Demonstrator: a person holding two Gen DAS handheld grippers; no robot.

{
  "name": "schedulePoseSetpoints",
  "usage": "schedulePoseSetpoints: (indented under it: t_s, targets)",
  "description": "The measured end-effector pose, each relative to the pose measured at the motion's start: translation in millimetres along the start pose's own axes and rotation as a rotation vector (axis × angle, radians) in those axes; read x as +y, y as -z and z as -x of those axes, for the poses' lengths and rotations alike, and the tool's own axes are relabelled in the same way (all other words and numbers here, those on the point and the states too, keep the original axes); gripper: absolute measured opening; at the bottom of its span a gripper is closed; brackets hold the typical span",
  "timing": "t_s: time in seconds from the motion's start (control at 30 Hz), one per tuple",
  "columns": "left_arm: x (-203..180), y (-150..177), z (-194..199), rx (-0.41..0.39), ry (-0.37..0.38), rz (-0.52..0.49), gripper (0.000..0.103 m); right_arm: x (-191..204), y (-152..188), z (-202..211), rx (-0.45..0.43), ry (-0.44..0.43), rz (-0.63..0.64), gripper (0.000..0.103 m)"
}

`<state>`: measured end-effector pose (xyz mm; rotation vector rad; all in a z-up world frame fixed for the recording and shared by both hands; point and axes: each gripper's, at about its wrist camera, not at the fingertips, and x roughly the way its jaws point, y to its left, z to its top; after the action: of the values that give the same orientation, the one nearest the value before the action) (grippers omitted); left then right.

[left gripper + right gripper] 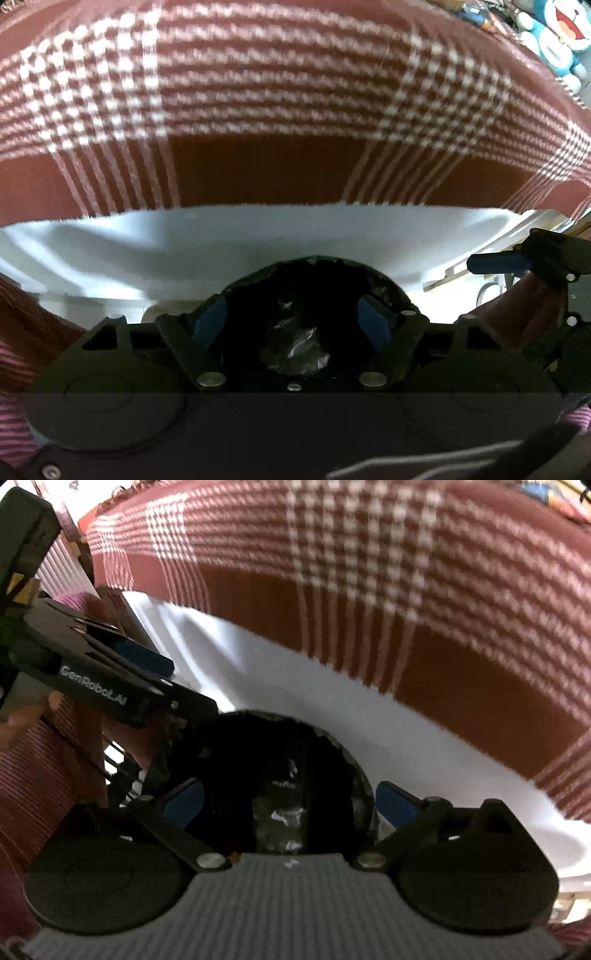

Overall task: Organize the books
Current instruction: 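Carry the snack packet and plastic bag off the table edge and release both, then move the right gripper to the colorful snack wrapper on the cloth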

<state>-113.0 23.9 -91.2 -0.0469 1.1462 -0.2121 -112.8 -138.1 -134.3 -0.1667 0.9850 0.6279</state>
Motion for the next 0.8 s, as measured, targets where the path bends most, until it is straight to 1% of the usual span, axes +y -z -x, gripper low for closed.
schedulePoseSetpoints:
  t_s: [0.13,0.27,0.33,0.43,0.5,0.57,0.63,0.8]
  targets:
    - [-1,-12,25,-0.058,0.024,-0.003,0.077,1,-7,24,-0.078,0.006,0.013,0.102]
    - [0,-28,62,-0.184,0.069,-0.025,0.084,0,-16,57,-0.19,0.041,0.02,0.102]
    - [0,-38,79,-0.245,0.089,-0.029,0.085,-3,-23,75,-0.252,0.064,0.008,0.102]
    - [1,-54,96,-0.329,0.107,-0.031,0.088,-9,-32,99,-0.333,0.086,-0.01,0.102]
    - [-3,-63,104,-0.382,0.108,-0.036,0.089,-15,-37,115,-0.4,0.108,-0.018,0.102]
    - [-7,-73,103,-0.416,0.095,-0.038,0.089,-17,-44,122,-0.447,0.141,-0.026,0.102]
    - [-12,-84,101,-0.448,0.077,-0.028,0.089,-25,-48,130,-0.49,0.191,-0.037,0.102]
    - [-24,-108,88,-0.519,0.016,-0.007,0.089,-43,-62,132,-0.558,0.359,-0.101,0.1]
